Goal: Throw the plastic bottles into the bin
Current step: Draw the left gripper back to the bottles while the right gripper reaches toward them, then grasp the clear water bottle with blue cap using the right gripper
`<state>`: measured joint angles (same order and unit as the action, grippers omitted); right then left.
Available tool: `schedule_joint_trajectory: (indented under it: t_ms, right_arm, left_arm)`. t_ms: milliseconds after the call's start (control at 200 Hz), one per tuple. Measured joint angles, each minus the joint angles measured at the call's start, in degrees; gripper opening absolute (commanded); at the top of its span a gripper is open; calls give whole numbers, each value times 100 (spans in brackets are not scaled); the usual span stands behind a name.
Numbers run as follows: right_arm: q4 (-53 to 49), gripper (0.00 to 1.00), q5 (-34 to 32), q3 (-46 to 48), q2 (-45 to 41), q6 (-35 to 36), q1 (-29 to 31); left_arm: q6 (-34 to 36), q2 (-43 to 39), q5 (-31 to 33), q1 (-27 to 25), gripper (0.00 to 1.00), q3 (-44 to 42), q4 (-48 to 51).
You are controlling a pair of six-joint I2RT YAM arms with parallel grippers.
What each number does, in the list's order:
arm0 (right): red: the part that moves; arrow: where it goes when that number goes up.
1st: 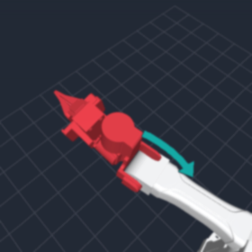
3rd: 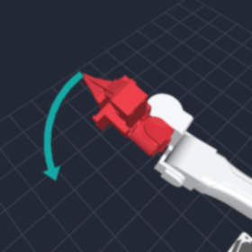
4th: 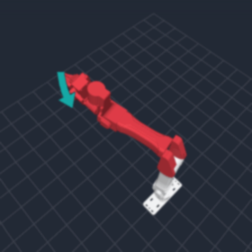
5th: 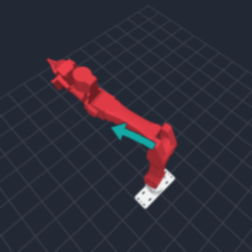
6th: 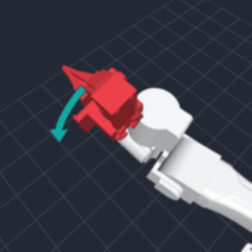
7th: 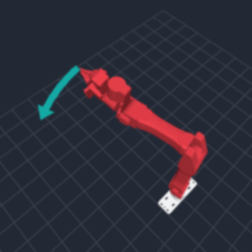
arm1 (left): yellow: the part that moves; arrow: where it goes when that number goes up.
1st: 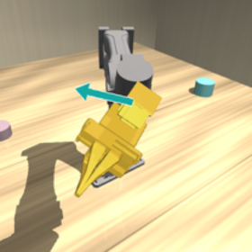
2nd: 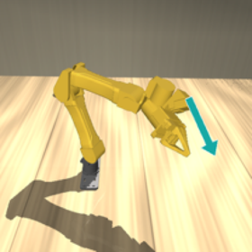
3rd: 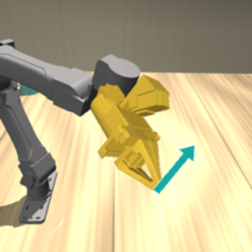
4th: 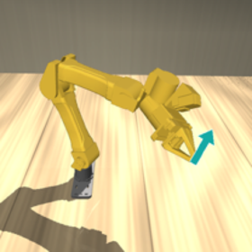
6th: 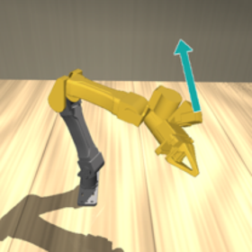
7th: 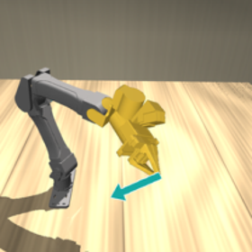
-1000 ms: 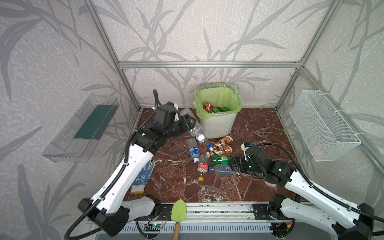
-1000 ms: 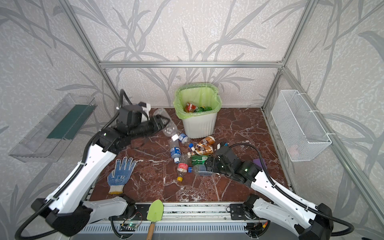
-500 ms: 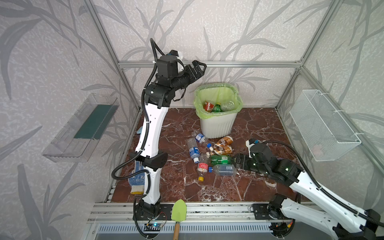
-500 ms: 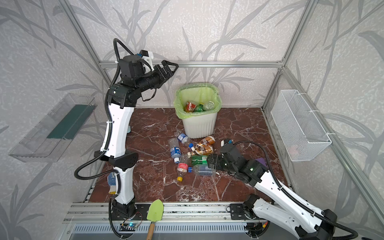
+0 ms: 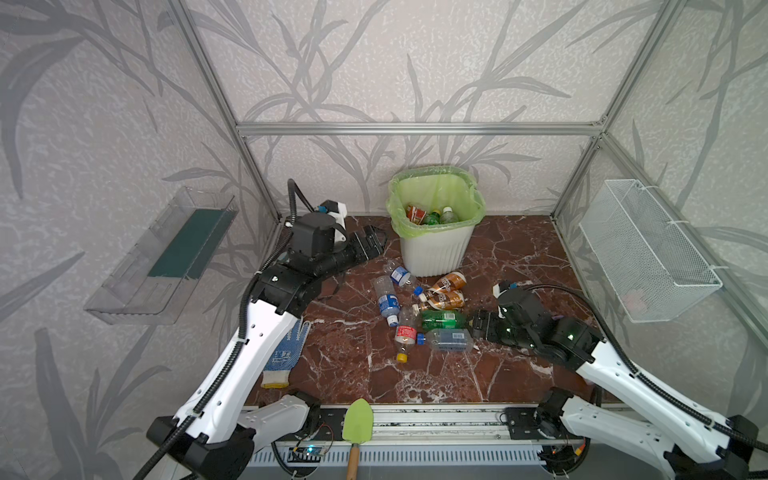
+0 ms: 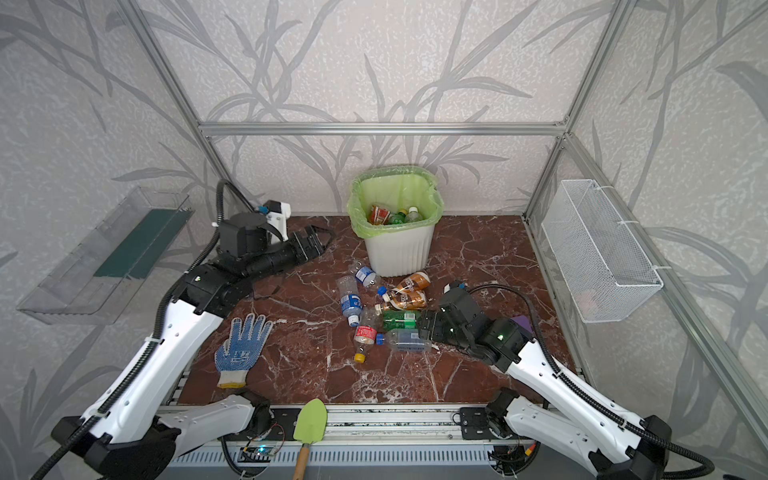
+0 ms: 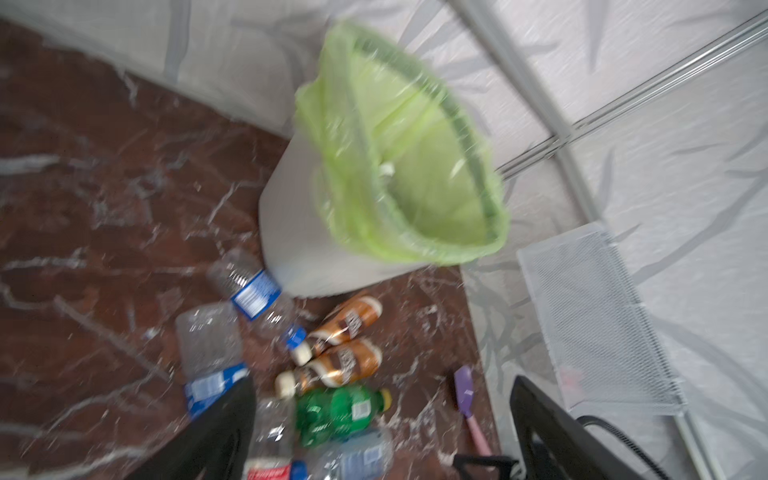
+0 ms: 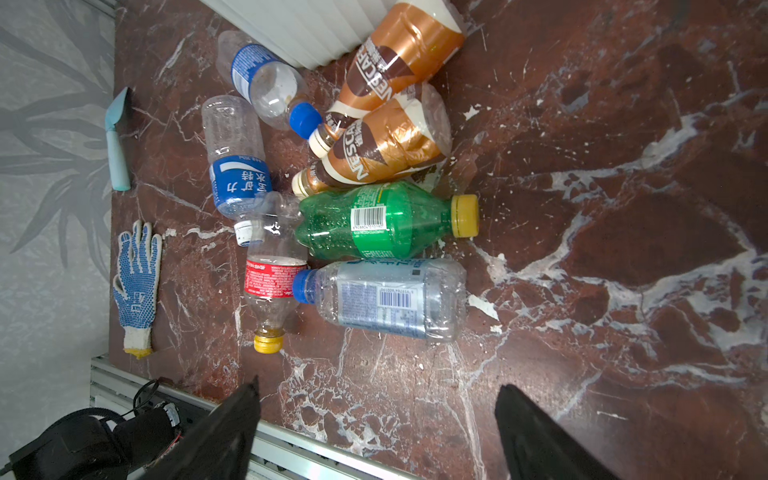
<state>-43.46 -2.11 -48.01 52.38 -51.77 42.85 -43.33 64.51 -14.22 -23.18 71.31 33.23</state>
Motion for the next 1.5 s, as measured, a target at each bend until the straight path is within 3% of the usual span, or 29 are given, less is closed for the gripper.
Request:
schedule_joint_trajectory:
  t_ms: [145, 290, 570, 925, 1155, 1500]
  right_arm:
    - [-321, 89, 94, 0, 284, -415, 9]
    - [-509, 89, 203, 26, 649, -994, 114]
    - [-201, 88, 304, 483, 852, -2476, 391]
    - [590, 88, -409, 481, 1436, -4175, 1169]
    - [824, 88, -848, 402, 1788, -4771, 1235]
    - [1287, 88, -984, 380, 2218, -5176, 1235]
  left_arm:
    - [-153, -238, 15, 11, 94, -1458, 92]
    - [-188, -726, 92, 72, 94, -2105, 210]
    - [-140, -892, 501, 85, 94, -2424, 358]
    - [-7, -1064, 560, 101, 94, -2730, 549]
    - [74, -1126, 557, 101, 94, -2870, 577]
    - [138, -1303, 603, 101, 94, -2905, 601]
